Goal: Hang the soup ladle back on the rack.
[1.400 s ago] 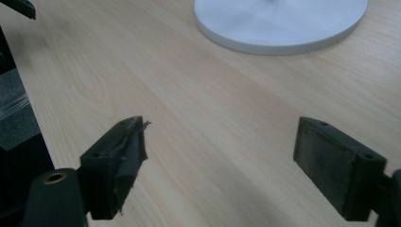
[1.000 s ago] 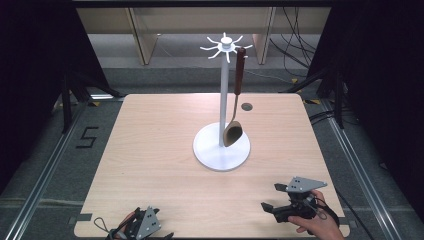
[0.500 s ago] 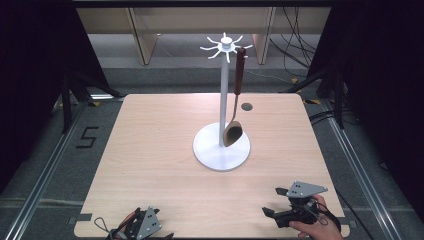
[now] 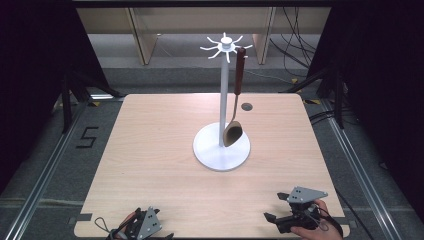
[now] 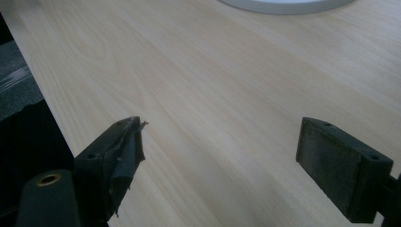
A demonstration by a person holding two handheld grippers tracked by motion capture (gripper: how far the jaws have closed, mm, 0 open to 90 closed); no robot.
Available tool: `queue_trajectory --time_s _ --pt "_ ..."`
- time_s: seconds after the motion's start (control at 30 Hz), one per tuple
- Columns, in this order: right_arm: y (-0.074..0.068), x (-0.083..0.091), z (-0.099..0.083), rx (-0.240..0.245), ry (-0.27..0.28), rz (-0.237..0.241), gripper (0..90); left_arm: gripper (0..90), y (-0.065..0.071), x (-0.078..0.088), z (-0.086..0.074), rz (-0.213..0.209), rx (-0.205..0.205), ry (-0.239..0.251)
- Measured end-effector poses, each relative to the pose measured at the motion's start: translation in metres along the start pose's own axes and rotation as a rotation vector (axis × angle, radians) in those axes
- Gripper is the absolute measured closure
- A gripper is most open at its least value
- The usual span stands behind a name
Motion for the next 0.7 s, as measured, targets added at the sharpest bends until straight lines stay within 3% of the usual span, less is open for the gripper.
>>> queue_trajectory --time_s 0.27,0.33,0.37,0.57,0.63,0.7 --pt "-0.003 0.001 -0.008 0.014 -0.03 -0.01 16.6 18.4 0.0 0.0 0.0 0.001 0.0 0.0" --pt "-0.004 0.002 -0.01 -0.005 -0.034 -0.006 16.6 18.4 0.0 0.0 0.0 0.001 -0.001 -0.001" --pt "-0.003 0.002 -0.01 0.021 -0.028 -0.009 16.7 18.4 0.0 0.0 0.0 0.001 -0.001 -0.001" --pt "-0.004 0.004 -0.016 0.013 -0.044 -0.024 16.7 18.4 0.0 0.0 0.0 0.0 0.0 -0.001" --pt "-0.005 0.005 -0.017 -0.01 -0.052 -0.022 16.7 18.4 0.0 0.0 0.0 0.001 0.0 -0.001" --pt "-0.005 0.005 -0.018 0.01 -0.048 -0.021 16.7 18.4 0.0 0.0 0.0 0.001 0.001 -0.001"
Point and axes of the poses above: each handheld gripper's, and its own axes: x roughly backward along the jaws, z roughly out of its top, y roughly to its right, the point moved 1 cm from there along -x, roughly forward along the jaws, and after that the axes turned 10 degrees about -x, right-handed, at the moved point
